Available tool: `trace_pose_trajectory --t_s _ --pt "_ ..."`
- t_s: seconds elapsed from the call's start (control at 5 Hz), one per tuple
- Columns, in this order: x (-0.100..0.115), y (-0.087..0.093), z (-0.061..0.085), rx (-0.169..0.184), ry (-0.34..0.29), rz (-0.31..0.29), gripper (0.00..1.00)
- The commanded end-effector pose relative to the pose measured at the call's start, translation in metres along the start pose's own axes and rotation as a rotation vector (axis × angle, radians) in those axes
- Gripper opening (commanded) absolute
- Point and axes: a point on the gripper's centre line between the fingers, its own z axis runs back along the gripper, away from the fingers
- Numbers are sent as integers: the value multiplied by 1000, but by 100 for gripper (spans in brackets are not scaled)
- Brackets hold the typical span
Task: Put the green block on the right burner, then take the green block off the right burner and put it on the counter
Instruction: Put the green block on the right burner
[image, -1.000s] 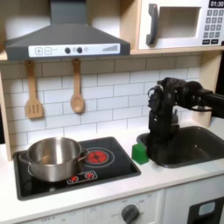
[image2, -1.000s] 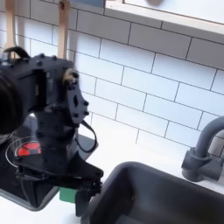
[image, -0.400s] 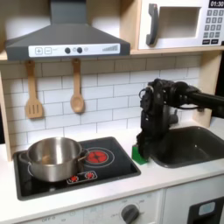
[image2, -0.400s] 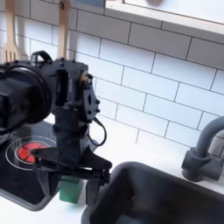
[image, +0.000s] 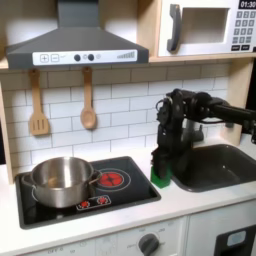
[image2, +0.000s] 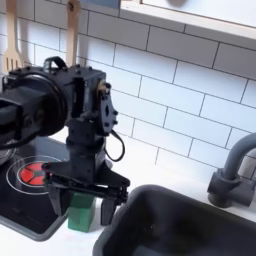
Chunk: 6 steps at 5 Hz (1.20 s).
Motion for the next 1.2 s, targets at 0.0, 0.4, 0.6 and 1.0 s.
trace_pose_trajectory --t_s 0.0,0.4,0.6,1.0 --pt "4 6 -12 21 31 -5 100" --pt "8 9 -23 8 58 11 100" --pt "10 18 -23 48 49 33 99" --pt "10 17 -22 16 30 41 0"
